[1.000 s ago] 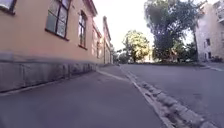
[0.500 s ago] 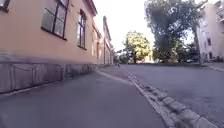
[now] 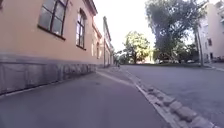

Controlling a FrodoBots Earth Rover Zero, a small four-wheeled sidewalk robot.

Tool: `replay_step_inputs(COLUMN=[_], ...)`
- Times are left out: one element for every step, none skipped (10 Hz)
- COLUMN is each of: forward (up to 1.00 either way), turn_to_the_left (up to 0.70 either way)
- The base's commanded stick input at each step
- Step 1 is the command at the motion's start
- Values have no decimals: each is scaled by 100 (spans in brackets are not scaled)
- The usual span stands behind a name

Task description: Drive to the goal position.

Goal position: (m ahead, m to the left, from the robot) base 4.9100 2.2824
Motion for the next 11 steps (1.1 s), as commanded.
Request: replay_step_inputs(forward=[50,50,50,50,50,50,50,50,50,50,50], turn_to_the_left=[0,0,0,0,0,0,0,0,0,0,0])
